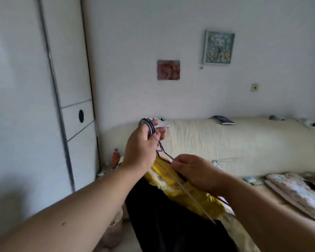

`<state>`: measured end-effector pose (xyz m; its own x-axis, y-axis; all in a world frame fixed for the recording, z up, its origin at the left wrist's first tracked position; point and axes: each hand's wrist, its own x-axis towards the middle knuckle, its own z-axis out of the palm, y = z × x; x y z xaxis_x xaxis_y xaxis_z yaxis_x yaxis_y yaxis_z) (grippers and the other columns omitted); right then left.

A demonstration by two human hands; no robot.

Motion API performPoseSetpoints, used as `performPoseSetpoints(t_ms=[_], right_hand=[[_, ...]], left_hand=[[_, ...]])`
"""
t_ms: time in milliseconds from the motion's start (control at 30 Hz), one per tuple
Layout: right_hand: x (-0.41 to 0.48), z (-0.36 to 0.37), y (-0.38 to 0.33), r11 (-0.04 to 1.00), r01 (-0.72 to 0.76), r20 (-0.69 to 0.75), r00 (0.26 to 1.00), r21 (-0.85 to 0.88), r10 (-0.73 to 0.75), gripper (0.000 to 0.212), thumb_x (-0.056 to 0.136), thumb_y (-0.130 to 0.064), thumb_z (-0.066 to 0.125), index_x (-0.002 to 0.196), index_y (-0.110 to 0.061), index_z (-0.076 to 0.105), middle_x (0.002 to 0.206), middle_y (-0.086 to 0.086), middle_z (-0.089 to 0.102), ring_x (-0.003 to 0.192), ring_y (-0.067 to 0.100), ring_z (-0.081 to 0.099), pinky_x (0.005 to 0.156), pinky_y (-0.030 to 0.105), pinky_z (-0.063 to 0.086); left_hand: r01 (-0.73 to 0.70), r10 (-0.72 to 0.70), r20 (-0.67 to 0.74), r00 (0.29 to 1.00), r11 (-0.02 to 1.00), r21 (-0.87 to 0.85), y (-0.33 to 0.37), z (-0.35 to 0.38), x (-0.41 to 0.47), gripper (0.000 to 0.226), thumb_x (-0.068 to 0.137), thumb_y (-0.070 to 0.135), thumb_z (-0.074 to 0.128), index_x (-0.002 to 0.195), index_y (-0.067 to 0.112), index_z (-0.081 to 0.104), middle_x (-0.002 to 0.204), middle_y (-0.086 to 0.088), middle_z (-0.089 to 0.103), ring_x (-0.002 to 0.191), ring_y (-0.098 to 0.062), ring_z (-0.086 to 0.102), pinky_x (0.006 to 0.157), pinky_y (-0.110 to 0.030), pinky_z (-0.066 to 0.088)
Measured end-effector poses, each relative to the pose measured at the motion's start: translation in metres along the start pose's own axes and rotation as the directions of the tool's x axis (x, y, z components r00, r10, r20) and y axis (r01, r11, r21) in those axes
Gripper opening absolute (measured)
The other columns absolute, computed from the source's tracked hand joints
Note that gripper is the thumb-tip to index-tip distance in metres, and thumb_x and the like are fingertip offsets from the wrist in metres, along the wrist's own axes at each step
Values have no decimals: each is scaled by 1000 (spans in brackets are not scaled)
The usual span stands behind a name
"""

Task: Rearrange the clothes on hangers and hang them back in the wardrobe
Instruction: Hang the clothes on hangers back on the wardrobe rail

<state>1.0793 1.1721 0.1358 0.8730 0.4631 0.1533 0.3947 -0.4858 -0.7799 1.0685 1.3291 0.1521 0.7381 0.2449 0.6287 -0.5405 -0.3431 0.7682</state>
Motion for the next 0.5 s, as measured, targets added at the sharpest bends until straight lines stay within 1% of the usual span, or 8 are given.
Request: performPoseSetpoints(t_ms=[33, 100, 167, 233, 300, 400, 500], right_hand=[[-1, 4, -19, 1000, 8, 27, 1000, -12, -8, 21, 93, -33, 53, 85, -17, 66, 61, -10, 56, 48, 0, 47, 49, 14, 39], [-4, 12, -48, 999, 12, 96, 995, 42, -16, 18, 92, -27, 55, 84, -15, 66, 64, -4, 58, 51, 9, 47, 46, 19, 38], [-9, 22, -71, 992, 5, 149, 989, 124, -23, 15, 92, -22, 56, 83, -14, 64, 67, 1, 62, 51, 12, 50, 44, 18, 38], [-15, 36, -91, 988, 19, 190, 981, 155, -49, 14, 93, -19, 55, 84, -14, 64, 71, 1, 66, 53, 11, 56, 46, 16, 42], [-23, 51, -107, 985, 31, 224, 972, 171, -70, 14, 94, -18, 54, 86, -12, 64, 72, 1, 66, 51, 7, 57, 44, 14, 42], [-38, 73, -127, 980, 19, 280, 957, 198, -75, 15, 94, -20, 55, 91, -10, 64, 73, 0, 66, 51, 8, 57, 43, 16, 42], [-54, 99, -143, 970, 26, 324, 940, 243, -107, 11, 93, -19, 56, 93, -13, 66, 71, 0, 64, 51, 8, 55, 44, 17, 41]], left_hand=[[12, -13, -21, 1000, 1000, -20, 10, -18, -1, 32, 95, 0, 44, 99, 30, 54, 87, 11, 70, 82, -6, 68, 70, -28, 54], [59, -65, -56, 996, 993, -104, 29, -48, -6, 31, 95, -2, 43, 99, 26, 56, 85, 9, 71, 82, -9, 68, 65, -27, 50], [87, -100, -82, 992, 984, -157, 43, -71, -12, 34, 94, -4, 41, 96, 25, 57, 84, 8, 72, 84, -10, 68, 63, -25, 47], [92, -108, -110, 988, 986, -141, 54, -96, -22, 37, 93, -6, 40, 96, 26, 58, 86, 9, 72, 87, -10, 69, 62, -21, 48], [89, -103, -134, 986, 990, -109, 65, -119, -34, 38, 93, -7, 39, 97, 25, 59, 87, 12, 72, 89, -7, 69, 64, -19, 47], [99, -111, -165, 980, 992, -76, 80, -147, -54, 35, 94, -5, 41, 100, 26, 57, 95, 10, 70, 89, -2, 69, 68, -17, 49], [103, -103, -208, 973, 995, -11, 92, -170, -73, 33, 93, 0, 47, 113, 24, 57, 104, 9, 70, 96, 2, 66, 87, -23, 52]])
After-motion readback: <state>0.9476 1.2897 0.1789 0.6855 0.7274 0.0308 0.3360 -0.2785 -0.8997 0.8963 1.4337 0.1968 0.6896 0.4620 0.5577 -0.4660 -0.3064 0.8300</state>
